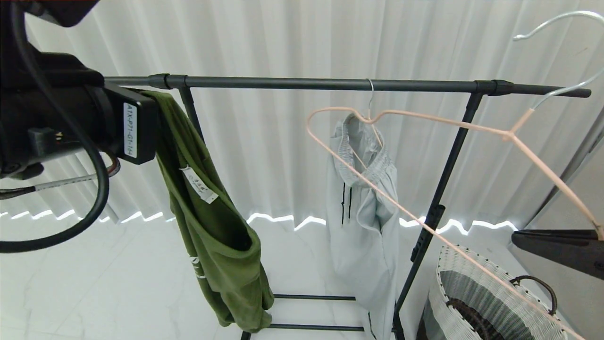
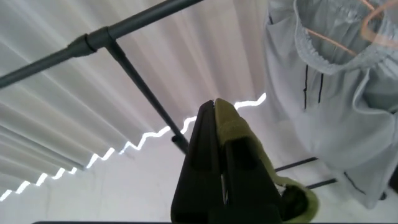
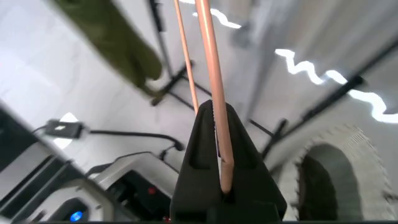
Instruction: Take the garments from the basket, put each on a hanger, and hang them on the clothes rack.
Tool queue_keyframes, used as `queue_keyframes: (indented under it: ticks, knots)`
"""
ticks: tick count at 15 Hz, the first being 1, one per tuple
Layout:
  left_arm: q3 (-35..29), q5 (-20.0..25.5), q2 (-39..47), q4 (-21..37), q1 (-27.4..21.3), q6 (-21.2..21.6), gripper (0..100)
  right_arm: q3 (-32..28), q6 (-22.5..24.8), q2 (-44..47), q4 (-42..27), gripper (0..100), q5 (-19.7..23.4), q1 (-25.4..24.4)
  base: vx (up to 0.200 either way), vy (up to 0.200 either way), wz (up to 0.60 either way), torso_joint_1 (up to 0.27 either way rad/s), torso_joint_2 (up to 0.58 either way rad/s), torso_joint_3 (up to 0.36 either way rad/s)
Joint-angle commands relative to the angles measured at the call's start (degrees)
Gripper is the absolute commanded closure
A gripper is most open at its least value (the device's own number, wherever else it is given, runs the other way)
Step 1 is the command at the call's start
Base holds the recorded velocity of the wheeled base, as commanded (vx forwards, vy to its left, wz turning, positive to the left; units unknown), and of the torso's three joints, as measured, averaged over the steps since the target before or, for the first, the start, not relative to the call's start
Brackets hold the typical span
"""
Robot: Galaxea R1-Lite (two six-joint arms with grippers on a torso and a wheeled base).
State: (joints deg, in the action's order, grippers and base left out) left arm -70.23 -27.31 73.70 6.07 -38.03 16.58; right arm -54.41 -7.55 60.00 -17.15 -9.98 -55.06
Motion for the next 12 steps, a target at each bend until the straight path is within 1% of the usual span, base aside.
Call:
queue_keyframes:
  ticks: [1, 3, 6, 8, 12]
  knots:
    - [-2.63, -0.03, 3.55, -0.01, -0.02, -2.52, 100, -2.63, -0.98, 3.72, 0.01, 100, 0.05, -6.19, 0.000, 0.000, 0.00, 0.000, 0.00, 0.000]
    - [-4.65, -0.11, 5.49, -0.01, -0.02, -4.63, 100, -3.78, -2.12, 5.04, 0.10, 100, 0.05, -10.50, 0.000, 0.000, 0.00, 0.000, 0.00, 0.000]
    - [-5.00, -1.70, 7.16, -0.01, -0.11, -7.79, 100, -4.04, -2.39, 5.65, 0.10, 100, 0.05, -14.81, 0.000, 0.000, 0.00, 0.000, 0.00, 0.000]
    - [-5.09, -2.49, 7.24, -0.01, -0.20, -8.05, 100, -4.04, -3.00, 5.83, 0.10, 100, 0.05, -15.86, 0.000, 0.000, 0.00, 0.000, 0.00, 0.000]
    - [-4.83, -3.02, 7.16, -0.01, -0.46, -8.84, 100, -4.04, -3.00, 6.36, 0.10, 100, 0.05, -16.21, 0.000, 0.000, 0.00, 0.000, 0.00, 0.000]
